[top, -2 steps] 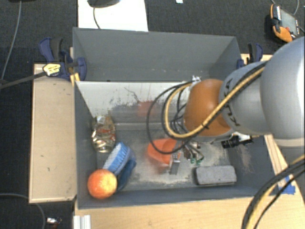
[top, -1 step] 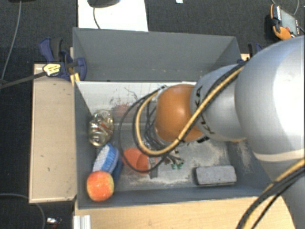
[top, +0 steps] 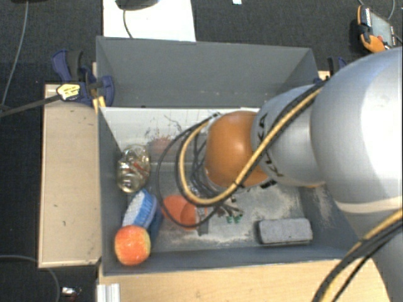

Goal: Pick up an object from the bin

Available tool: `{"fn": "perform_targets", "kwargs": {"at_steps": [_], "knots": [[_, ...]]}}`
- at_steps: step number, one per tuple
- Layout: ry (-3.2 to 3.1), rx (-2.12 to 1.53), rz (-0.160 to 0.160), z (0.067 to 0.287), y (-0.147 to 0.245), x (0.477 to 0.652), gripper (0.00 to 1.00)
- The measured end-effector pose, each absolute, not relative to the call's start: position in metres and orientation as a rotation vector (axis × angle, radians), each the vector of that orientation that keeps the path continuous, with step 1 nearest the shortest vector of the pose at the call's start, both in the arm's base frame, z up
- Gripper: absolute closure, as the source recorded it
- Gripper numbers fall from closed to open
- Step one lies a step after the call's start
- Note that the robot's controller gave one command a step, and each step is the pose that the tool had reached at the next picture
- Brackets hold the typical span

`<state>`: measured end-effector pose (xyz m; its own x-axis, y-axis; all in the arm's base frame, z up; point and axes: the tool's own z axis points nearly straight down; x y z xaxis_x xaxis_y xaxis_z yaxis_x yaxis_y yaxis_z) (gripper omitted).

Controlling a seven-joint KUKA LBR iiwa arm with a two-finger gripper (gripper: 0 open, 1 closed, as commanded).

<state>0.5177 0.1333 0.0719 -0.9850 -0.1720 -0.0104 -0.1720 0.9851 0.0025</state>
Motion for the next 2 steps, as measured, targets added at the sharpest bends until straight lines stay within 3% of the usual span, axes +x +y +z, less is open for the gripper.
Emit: {"fn": "perform_targets", "kwargs": {"at_steps": [1,2], "knots": [[3.133,-0.273,0.002,0.089,0.132,0.514,1.0],[3.128,-0.275,0.004,0.125,0.133,0.515,1.0]]}}
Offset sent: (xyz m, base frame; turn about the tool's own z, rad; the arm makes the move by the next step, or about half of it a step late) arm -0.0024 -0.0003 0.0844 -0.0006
